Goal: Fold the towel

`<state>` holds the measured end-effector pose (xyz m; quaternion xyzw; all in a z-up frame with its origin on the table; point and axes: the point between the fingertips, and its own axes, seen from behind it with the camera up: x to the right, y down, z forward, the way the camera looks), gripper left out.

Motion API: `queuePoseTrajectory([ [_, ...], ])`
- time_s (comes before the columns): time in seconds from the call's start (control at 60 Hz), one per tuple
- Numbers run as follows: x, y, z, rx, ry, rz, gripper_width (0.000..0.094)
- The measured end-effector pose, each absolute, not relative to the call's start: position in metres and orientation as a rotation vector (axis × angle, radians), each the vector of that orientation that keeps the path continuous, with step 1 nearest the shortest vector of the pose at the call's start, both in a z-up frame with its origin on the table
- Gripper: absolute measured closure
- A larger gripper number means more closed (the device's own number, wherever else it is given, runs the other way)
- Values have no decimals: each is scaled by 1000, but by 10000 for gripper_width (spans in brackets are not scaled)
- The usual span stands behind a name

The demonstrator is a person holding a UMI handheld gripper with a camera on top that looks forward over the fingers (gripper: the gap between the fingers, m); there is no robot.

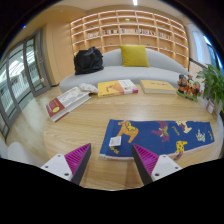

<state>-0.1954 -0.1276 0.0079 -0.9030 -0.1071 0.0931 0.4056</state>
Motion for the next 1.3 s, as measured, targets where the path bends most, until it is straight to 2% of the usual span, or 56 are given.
queuePoseTrajectory([
  [0.117,-202,-92,-15,-2310,-246,174,84],
  [0.167,-201,-75,-12,-2270,-244,130,106],
  [0.2,-200,-73,-17,-2281,-242,110,153],
  [0.267,-195,-65,-17,-2261,-251,62,351],
  [0.35,-202,-65,-16,-2232,-309,83,504],
  [0.383,-206,-65,-17,-2225,-336,95,647],
  [0.417,-205,-64,-16,-2220,-335,86,843],
  [0.433,-203,-62,-15,-2214,-327,79,894],
  [0.6,-206,-64,-13,-2226,-308,121,906],
  [0.717,-221,-76,-3,-2242,-290,269,908],
  [0.783,-235,-86,23,-2210,-295,387,907],
  [0.917,-248,-98,98,-2092,-295,570,907],
  [1.017,-224,-91,150,-2016,-247,644,907],
  [1.067,-199,-83,163,-1990,-226,627,908],
  [1.183,-119,-59,157,-1994,-150,528,907],
  [1.3,-37,-40,113,-2060,-92,393,906],
])
